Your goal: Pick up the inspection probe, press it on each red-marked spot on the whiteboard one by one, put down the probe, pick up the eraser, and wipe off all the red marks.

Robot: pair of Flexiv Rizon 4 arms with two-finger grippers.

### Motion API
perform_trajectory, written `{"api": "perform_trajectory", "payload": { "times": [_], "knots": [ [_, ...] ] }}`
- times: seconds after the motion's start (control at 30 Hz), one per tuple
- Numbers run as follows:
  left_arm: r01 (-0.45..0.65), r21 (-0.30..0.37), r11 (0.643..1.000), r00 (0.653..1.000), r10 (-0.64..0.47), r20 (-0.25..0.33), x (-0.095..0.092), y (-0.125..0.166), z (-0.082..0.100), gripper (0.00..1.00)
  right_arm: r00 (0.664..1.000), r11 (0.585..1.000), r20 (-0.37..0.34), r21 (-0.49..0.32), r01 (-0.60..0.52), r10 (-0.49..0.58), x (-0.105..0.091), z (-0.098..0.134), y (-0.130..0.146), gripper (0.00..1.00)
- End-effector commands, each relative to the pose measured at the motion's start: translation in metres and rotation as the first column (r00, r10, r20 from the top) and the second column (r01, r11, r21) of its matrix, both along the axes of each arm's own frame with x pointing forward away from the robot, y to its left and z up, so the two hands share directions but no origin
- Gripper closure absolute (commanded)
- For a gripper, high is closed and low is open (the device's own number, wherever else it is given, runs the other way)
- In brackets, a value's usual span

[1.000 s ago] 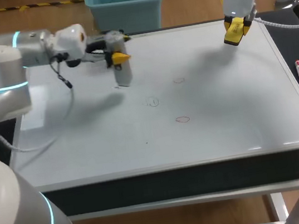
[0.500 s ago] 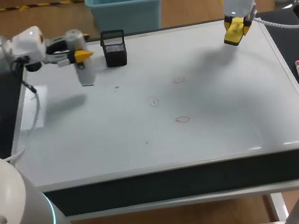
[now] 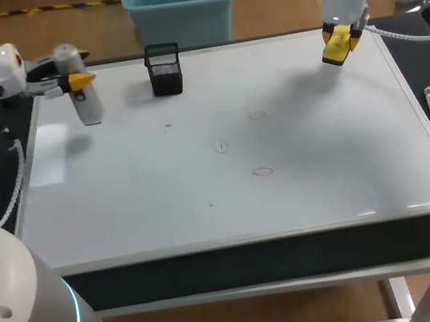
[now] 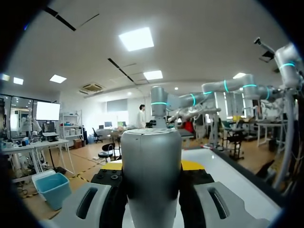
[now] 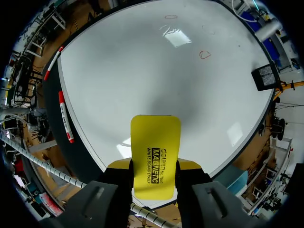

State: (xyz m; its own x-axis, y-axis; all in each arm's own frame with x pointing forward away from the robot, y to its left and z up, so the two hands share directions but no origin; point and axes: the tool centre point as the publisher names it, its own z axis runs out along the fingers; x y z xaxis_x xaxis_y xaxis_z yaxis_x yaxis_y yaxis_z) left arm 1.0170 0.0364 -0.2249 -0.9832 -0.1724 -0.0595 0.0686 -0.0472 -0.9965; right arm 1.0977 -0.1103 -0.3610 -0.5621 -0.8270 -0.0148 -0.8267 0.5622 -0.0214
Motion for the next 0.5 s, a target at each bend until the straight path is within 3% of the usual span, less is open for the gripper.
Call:
{"api": "perform_trajectory", "payload": {
  "times": [0.03, 0.5],
  "knots": [
    [0.011, -0.002, 1.000, 1.000, -0.011, -0.001, 0.007, 0.012, -0.002, 1.00, 1.000, 1.000, -0.003, -0.003, -0.002, 0.002, 0.000, 0.002, -0.001, 1.00],
    [-0.012, -0.007, 1.000, 1.000, 0.012, -0.005, 0.012, 0.028, 0.001, 1.00, 1.000, 1.000, -0.003, -0.003, -0.002, 0.002, 0.000, 0.002, -0.001, 1.00]
  ]
}}
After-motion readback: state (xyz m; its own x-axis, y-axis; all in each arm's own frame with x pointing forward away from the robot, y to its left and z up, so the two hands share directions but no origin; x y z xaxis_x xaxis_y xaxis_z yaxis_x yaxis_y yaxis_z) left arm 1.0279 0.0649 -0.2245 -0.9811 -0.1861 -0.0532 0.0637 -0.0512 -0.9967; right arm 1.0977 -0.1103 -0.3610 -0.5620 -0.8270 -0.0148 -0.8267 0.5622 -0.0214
